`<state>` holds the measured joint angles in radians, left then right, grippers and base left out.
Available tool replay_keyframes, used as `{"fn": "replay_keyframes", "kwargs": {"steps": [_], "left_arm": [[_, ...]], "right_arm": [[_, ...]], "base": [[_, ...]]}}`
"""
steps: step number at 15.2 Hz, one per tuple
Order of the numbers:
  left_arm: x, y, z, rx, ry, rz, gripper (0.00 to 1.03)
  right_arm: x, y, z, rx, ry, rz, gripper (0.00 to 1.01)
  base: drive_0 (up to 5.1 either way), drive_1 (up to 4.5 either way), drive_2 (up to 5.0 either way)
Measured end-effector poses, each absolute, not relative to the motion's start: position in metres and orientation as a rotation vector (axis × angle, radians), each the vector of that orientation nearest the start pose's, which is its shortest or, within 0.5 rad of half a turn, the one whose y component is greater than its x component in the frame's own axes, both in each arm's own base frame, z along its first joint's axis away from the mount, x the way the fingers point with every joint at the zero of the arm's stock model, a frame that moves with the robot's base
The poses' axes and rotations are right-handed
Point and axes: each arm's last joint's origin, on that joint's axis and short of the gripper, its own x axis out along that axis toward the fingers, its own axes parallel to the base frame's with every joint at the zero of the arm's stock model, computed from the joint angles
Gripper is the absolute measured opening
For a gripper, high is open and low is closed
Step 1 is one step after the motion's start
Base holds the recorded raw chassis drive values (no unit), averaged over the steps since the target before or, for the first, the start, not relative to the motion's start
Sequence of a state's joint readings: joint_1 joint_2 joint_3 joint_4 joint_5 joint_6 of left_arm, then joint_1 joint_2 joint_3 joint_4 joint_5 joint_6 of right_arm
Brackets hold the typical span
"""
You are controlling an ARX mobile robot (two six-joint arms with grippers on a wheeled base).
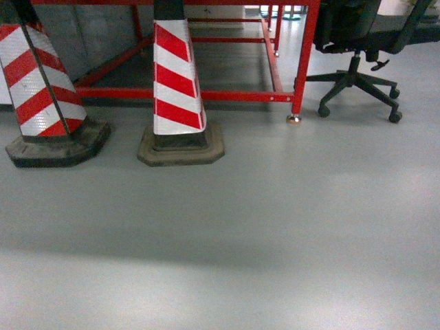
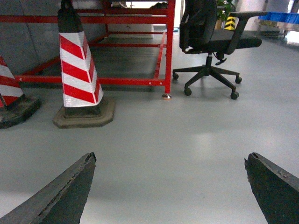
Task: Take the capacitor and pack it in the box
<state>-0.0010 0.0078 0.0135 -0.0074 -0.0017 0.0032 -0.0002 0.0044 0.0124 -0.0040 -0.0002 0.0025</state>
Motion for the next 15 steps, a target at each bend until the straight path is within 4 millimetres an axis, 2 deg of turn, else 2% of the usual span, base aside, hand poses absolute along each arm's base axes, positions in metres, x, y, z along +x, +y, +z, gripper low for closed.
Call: {"fn": "replay_keyframes", "kwargs": {"steps": [15], "left_arm": [[0.0974, 0.0, 0.1668, 0.003, 0.002, 0.002, 0.44]], "right_arm": [[0.0972, 0.0, 0.1669, 0.002, -0.002, 0.0, 0.98]], "base": [[-5.0, 2.45, 2.4]]}}
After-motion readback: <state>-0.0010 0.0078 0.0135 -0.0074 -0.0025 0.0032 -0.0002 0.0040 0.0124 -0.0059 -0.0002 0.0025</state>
